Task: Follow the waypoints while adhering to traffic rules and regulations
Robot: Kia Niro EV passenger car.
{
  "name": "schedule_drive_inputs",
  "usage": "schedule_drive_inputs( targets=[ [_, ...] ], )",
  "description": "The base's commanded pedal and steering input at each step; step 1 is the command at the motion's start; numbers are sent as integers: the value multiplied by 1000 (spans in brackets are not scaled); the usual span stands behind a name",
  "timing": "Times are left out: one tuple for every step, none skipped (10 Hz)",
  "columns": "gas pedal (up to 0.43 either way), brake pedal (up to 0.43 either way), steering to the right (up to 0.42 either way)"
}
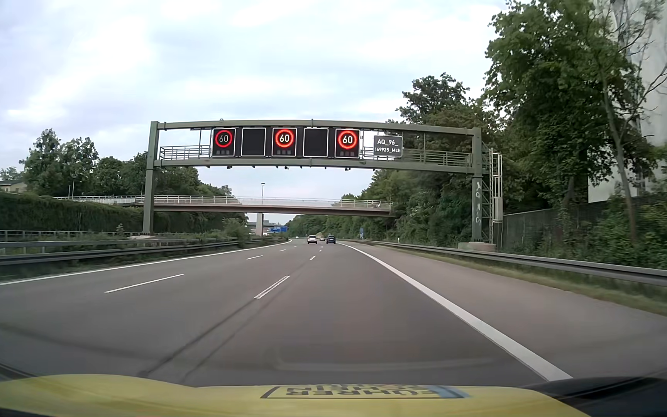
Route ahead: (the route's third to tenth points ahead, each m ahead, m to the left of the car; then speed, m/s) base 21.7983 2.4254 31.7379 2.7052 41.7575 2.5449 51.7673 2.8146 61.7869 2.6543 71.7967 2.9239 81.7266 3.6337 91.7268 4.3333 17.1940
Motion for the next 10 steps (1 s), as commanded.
schedule_drive_inputs(
  targets=[
    [67,0,-4],
    [67,0,-4],
    [67,0,-4],
    [67,0,-3],
    [67,0,-3],
    [67,0,-3],
    [67,0,-3],
    [67,0,-3],
    [67,0,-3],
    [67,0,-2]
  ],
)
